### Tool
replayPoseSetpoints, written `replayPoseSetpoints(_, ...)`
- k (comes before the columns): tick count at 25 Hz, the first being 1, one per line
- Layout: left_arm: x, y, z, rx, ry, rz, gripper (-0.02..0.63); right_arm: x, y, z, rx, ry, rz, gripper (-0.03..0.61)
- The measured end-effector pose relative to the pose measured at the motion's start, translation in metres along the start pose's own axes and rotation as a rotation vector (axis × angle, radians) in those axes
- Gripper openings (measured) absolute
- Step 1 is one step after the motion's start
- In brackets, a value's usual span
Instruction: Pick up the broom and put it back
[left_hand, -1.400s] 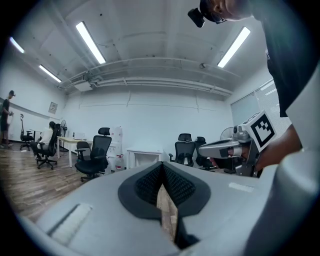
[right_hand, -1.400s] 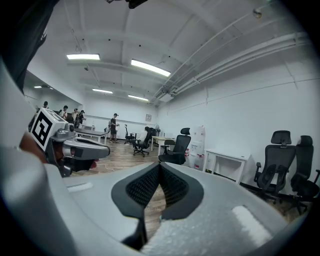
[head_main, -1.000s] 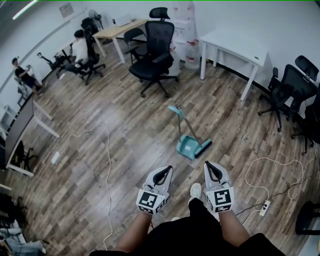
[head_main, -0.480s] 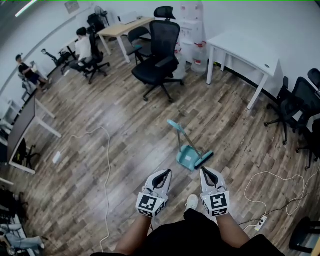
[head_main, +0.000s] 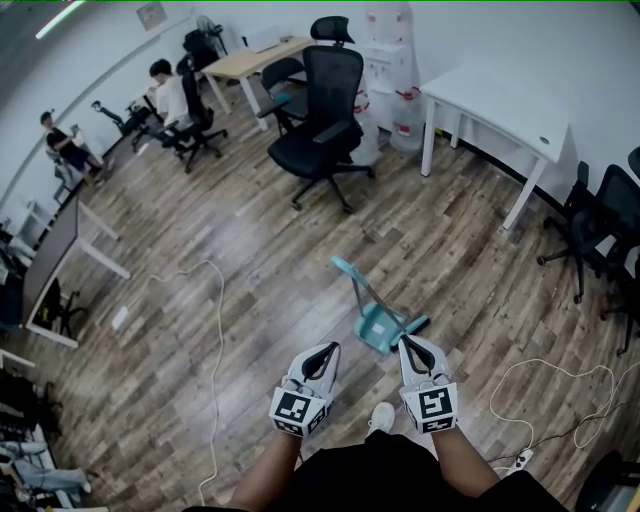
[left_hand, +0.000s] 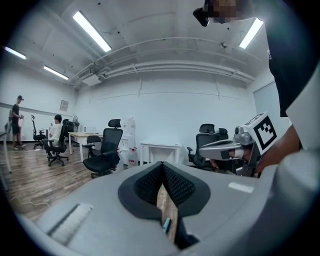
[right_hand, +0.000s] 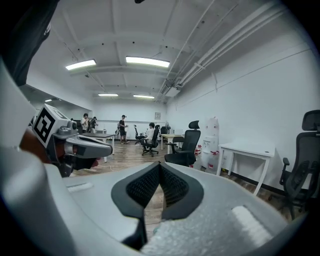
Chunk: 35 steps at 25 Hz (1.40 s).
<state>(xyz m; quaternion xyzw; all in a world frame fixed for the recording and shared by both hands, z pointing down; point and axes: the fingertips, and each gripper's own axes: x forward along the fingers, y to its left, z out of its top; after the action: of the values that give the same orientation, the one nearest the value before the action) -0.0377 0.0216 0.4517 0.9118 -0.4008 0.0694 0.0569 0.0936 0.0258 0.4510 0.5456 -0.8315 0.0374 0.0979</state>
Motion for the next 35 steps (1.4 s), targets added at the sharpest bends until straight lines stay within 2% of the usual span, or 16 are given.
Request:
replayPoseSetpoints(6,0.003,0.011,0.002,-0.011,0.005,0.042,0.015,0.014,-0.019,-0.001,0.004,-0.007,0.004,0.003)
replayPoseSetpoints(15,0.009,0.03,0.005,-0.009,0.001,0.06,0.015,0.039,-0.009,0.001,-0.004,-0.003,0.054,0.003)
replayPoseSetpoints(22,0.025,0.074,0.005,-0.036,0.02,0.04,0.015,0.078,-0.001,0.012,-0.015,0.021,0.05,0.003)
replayPoseSetpoints(28,0.049,0.124,0.02,-0.027,-0.02,0.014,0.015,0.13,0.004,0.033,-0.022,0.009,0.029,0.003)
replayPoseSetpoints(32,0.058,0.153,0.021,-0.016,-0.011,-0.012,0.015,0.16,0.01,0.036,-0.027,0.032,0.006,0.003)
replayPoseSetpoints(35,0.063,0.172,0.009,-0.014,0.023,-0.028,0.015,0.182,0.013,0.032,-0.027,0.054,-0.018,0.003)
